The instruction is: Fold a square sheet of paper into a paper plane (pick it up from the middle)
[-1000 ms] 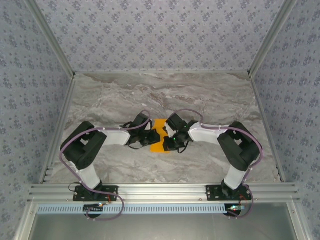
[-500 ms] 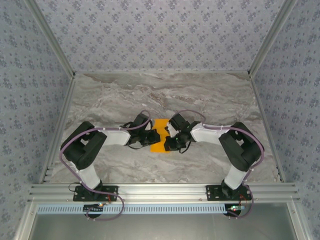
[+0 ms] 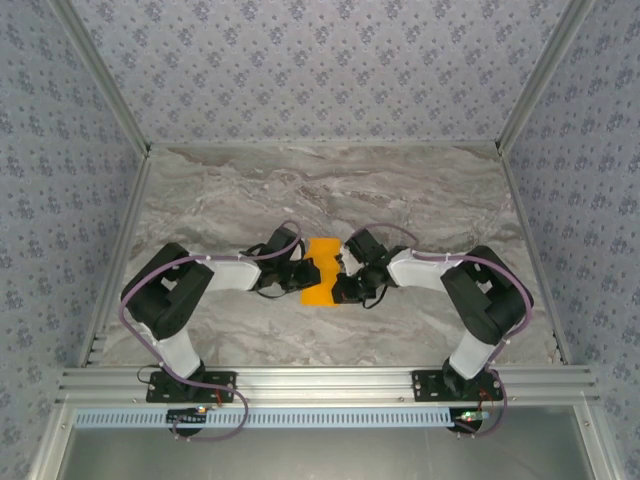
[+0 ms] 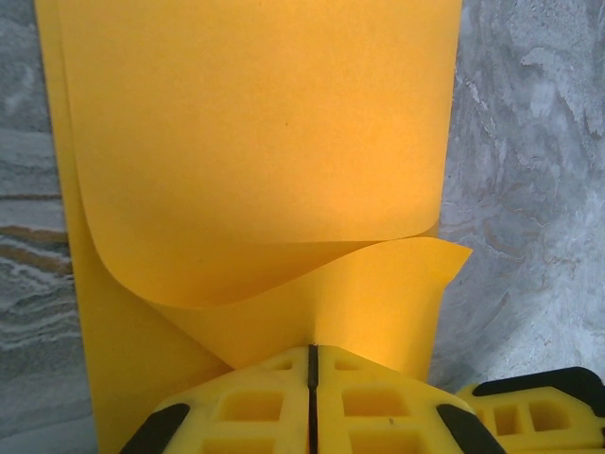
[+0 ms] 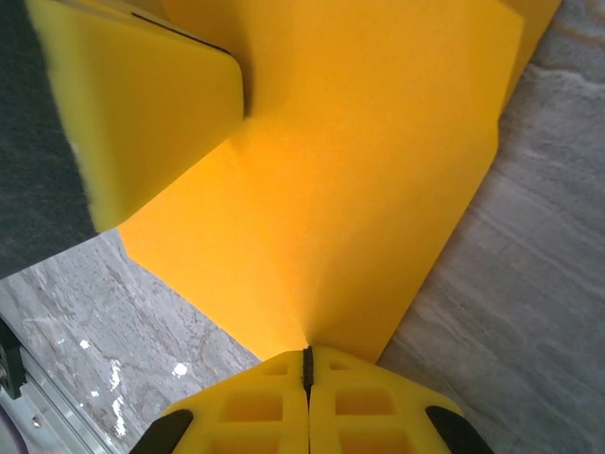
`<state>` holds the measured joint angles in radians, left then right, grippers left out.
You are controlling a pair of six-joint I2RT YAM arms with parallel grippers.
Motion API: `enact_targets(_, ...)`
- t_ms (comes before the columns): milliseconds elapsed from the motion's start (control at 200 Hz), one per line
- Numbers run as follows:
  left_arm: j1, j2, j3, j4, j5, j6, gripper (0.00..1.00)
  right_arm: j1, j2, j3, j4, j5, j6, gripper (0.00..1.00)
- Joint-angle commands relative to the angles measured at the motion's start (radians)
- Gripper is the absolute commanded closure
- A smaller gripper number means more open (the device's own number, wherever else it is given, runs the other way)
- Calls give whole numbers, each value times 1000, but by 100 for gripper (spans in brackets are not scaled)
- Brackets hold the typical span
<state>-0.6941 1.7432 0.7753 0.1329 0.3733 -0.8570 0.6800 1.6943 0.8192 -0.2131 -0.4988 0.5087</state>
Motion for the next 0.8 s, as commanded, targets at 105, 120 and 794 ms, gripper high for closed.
enact_targets(105, -1, 31, -5, -55, -36, 10, 91, -13, 11, 1, -33, 11, 3, 93)
enact_targets(120, -2, 31, -5, -55, -36, 10, 91, -14, 6, 3, -36, 11, 2, 93)
enact_targets(794, -1, 29, -4, -59, -41, 8, 91, -3, -10, -20, 4, 0, 25, 99)
